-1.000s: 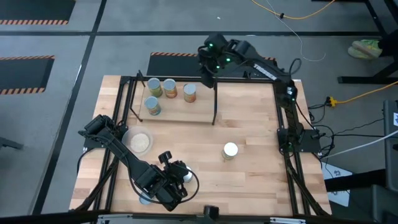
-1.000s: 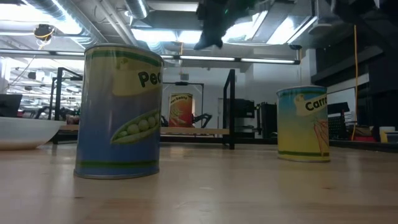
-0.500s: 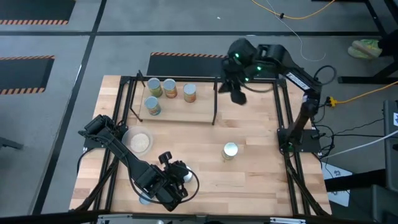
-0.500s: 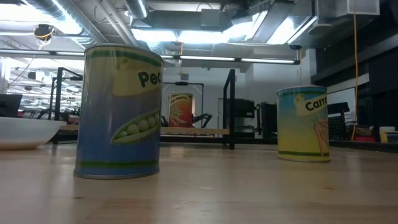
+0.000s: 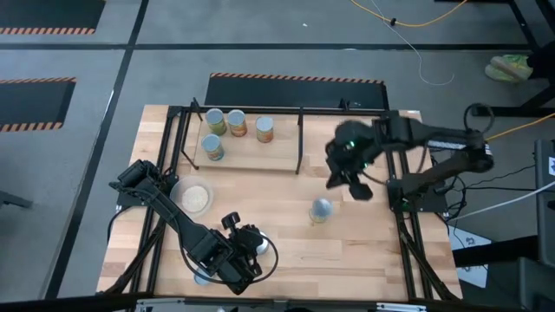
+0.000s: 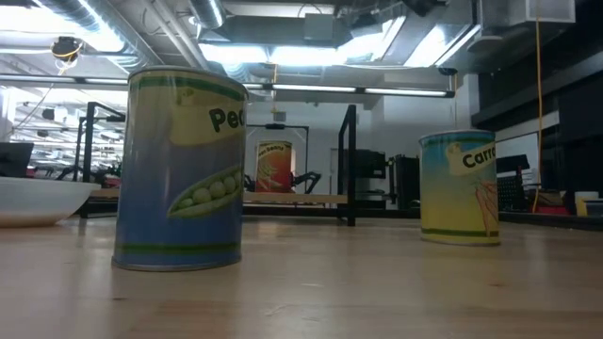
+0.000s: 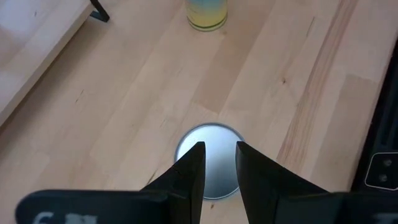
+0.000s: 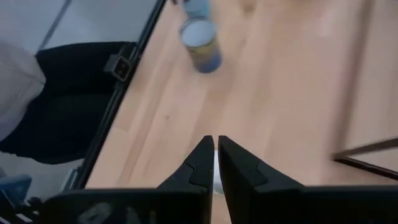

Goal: Pick and place cans onto a shelf
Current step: Put the carrots can on the shelf

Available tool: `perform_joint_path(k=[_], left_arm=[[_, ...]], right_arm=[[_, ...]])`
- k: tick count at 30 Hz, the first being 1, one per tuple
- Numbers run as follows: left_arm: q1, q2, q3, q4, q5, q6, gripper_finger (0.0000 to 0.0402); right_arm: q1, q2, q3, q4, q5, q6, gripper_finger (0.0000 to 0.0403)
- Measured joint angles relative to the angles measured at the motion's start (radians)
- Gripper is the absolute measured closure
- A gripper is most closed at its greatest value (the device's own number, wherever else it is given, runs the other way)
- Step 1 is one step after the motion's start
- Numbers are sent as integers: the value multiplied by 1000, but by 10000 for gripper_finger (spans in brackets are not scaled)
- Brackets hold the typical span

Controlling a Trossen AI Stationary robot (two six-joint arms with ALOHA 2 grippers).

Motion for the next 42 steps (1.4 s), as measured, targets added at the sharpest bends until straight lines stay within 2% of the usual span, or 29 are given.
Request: perform_joint_path(k=[6, 14, 18, 23, 29, 32, 42], left_arm=[[0, 0, 0, 0, 0, 0, 319], [0, 0, 0, 0, -1, 1, 319], [0, 0, 0, 0, -1, 1, 319], [0, 0, 0, 1, -1, 5, 319], [0, 0, 0, 1, -1, 9, 319], [0, 0, 0, 0, -2, 10, 319], [0, 0, 0, 0, -2, 11, 319]], right_arm=[[81, -105, -274, 190, 1, 97, 374], [108, -103, -464, 358, 3, 121, 374], [103, -99, -491, 403, 3, 124, 364], [88, -98, -491, 406, 31, 177, 314], [88, -84, -491, 404, 237, 253, 258], [87, -53, -491, 402, 271, 304, 251], [87, 92, -491, 377, 273, 299, 250]])
